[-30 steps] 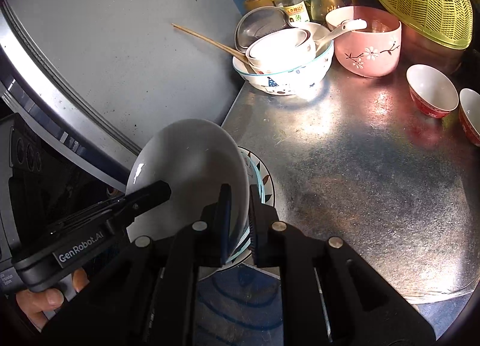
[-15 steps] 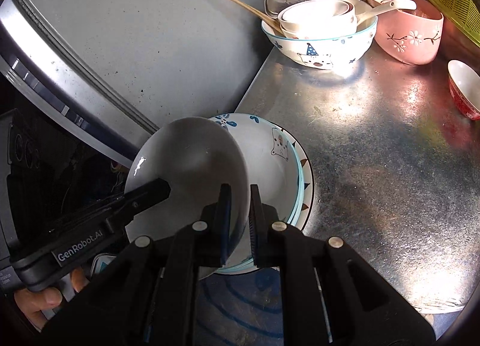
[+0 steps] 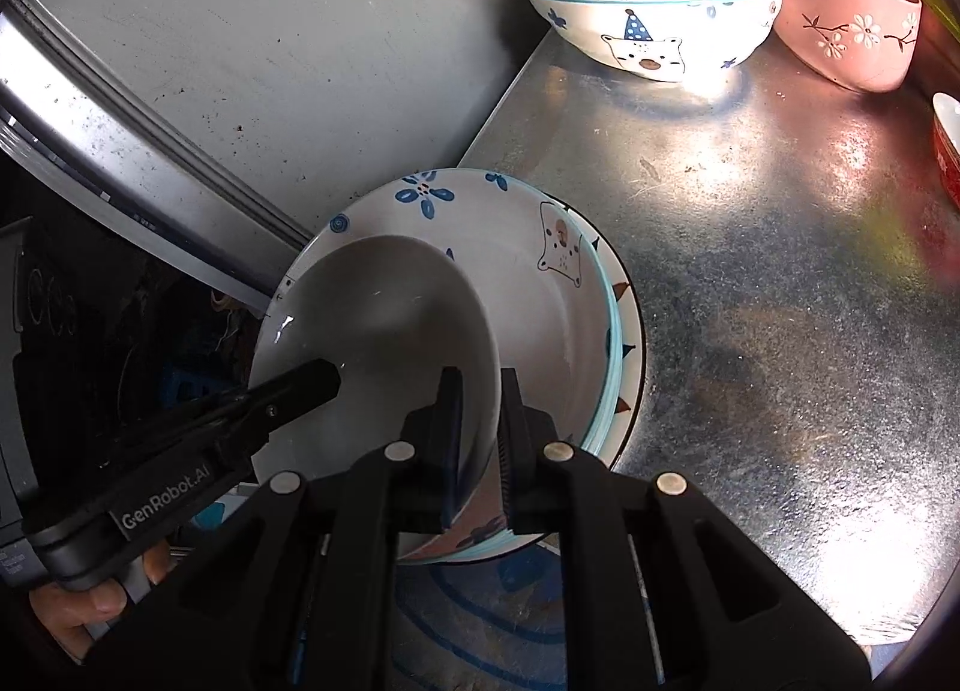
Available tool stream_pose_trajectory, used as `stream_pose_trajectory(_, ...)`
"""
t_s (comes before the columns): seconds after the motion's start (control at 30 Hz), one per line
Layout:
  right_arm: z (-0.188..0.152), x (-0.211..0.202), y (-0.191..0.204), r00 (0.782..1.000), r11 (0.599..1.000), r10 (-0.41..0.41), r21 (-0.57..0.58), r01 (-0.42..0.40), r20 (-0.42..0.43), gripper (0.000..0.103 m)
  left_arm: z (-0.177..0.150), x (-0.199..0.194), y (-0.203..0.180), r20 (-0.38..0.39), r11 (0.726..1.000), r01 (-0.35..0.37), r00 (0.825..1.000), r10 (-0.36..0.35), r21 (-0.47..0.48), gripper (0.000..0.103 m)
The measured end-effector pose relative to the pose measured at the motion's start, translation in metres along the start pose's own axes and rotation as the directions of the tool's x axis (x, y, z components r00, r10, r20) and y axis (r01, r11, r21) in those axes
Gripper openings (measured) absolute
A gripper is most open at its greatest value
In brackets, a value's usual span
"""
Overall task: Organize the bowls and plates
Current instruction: 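Lower the bowl into the top plate and open the left tool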
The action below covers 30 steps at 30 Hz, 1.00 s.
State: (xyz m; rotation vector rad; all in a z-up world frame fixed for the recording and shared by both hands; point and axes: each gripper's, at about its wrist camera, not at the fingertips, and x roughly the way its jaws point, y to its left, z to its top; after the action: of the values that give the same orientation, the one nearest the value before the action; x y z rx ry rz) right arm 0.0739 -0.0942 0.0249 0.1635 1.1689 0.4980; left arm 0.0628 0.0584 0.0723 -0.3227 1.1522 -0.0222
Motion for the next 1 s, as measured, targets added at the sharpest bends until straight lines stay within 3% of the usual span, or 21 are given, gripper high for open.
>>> stream_pose_trajectory(0.67,0.011,0.003,-0.003,1.000,1.000,-0.010,0.017,0.010,0.011,0.017,0.008,-0.008,0.001,0.024,1.000,-0.004,1.000,0.004,0.000,0.007)
stream_pose_trajectory(0.83,0.009,-0.013,-0.001,0.998,1.000,-0.002,0.023,0.001,0.058,0.049,0.008,-0.016,0.003,0.040,1.000,-0.008,0.999,0.008,0.002,0.010)
stream_pose_trajectory(0.9,0.009,-0.020,0.000,0.997,1.000,-0.005,0.024,0.003,0.079,0.054,0.008,-0.020,0.004,0.046,1.000,-0.009,0.999,0.009,0.002,0.012)
stream_pose_trajectory(1.0,0.008,-0.029,0.002,0.995,1.000,-0.008,0.030,0.005,0.100,0.062,0.005,-0.027,0.005,0.062,1.000,-0.005,0.998,0.005,0.000,0.029)
